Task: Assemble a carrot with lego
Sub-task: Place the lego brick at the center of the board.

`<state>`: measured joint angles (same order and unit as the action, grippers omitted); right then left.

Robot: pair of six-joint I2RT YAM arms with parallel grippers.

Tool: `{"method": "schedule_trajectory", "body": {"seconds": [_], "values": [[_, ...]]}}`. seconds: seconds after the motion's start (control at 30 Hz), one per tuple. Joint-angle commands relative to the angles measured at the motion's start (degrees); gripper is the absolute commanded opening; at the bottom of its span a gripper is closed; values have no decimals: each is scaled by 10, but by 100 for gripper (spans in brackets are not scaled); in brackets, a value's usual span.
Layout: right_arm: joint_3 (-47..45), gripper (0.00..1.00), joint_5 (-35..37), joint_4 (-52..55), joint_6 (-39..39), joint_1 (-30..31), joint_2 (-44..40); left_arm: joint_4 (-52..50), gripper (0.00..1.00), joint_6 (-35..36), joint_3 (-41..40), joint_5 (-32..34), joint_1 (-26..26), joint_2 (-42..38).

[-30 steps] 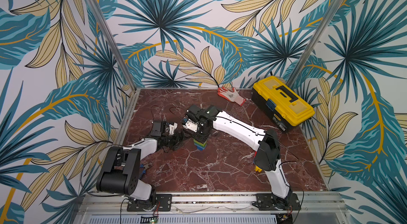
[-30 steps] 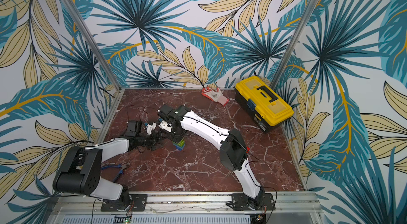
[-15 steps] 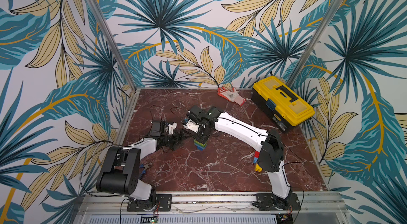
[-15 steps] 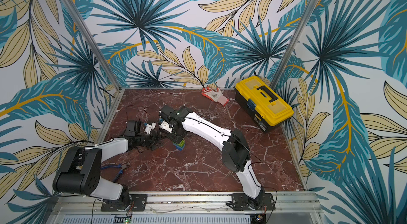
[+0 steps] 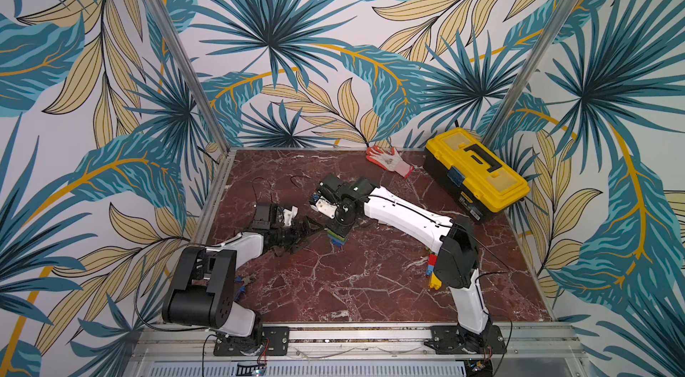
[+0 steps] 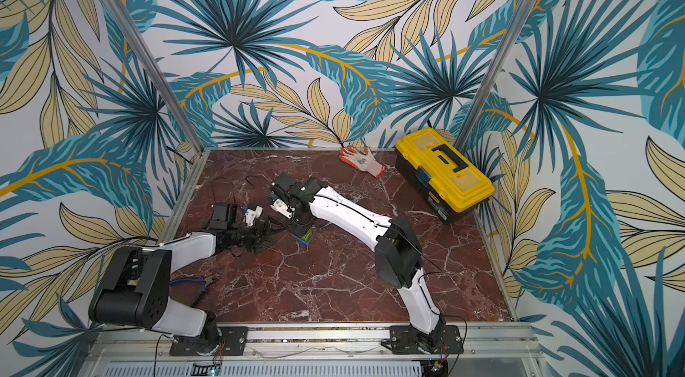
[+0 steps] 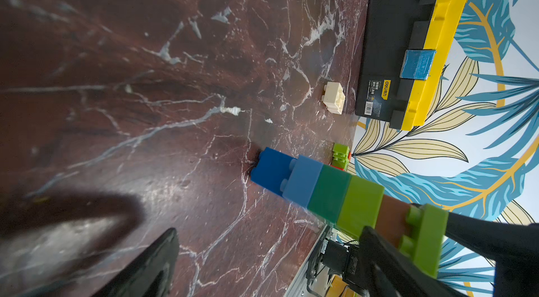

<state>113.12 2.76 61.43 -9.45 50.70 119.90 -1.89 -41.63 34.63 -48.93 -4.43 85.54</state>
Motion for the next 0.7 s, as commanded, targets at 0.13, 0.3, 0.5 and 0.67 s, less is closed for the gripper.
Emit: {"method": "schedule_trajectory", "body": {"seconds": [0.13, 0.3, 0.5, 0.67], "values": [[16, 34, -38, 37, -18, -2, -3, 8, 97, 1, 4, -5, 5, -2], [24, 36, -51, 55, -28, -5, 13, 8, 97, 2, 6, -5, 5, 1], [9, 37, -78, 61, -45, -5, 14, 8, 97, 2, 7, -4, 5, 3], [-26, 37, -78, 45, -72, -4, -1, 8, 97, 2, 6, -3, 5, 5]]}}
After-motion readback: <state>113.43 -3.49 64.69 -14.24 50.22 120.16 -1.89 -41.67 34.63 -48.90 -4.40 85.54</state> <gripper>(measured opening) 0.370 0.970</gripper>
